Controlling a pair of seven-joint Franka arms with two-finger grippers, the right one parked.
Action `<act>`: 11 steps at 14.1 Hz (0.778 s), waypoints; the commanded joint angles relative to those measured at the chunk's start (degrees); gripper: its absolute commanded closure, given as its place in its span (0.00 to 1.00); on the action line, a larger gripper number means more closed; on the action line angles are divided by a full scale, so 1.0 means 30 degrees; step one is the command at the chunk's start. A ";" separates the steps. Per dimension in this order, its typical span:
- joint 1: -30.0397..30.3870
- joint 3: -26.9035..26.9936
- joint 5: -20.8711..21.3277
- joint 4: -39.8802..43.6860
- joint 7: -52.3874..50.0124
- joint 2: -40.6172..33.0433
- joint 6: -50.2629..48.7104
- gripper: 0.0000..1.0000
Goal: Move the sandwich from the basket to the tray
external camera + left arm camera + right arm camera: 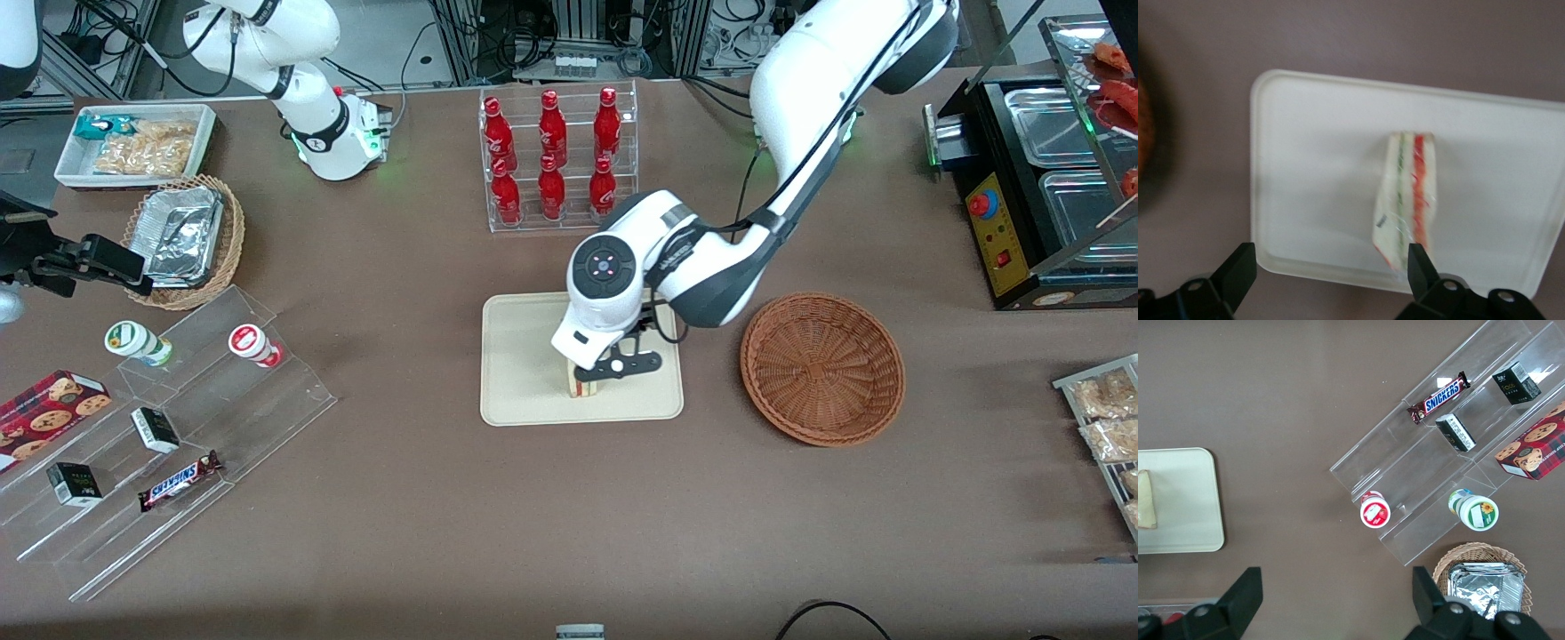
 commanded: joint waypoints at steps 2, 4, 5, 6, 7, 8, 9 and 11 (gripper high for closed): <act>0.1870 0.0180 0.0115 -0.0892 0.0139 -0.1757 -0.1499 0.00; 0.3070 0.0122 0.0057 -0.1707 0.0284 -0.2635 -0.1680 0.00; 0.3571 0.0092 -0.0002 -0.2351 0.1185 -0.3219 -0.1651 0.00; 0.4272 0.0092 -0.0292 -0.3082 0.2470 -0.3892 -0.1651 0.00; 0.4975 0.0092 -0.0788 -0.3757 0.3440 -0.4566 -0.1709 0.00; 0.5475 0.0092 -0.0967 -0.4459 0.4320 -0.5211 -0.1912 0.00; 0.6147 0.0092 -0.1027 -0.5192 0.5315 -0.5885 -0.2175 0.00; 0.7030 0.0092 -0.1407 -0.5928 0.7220 -0.6941 -0.2644 0.00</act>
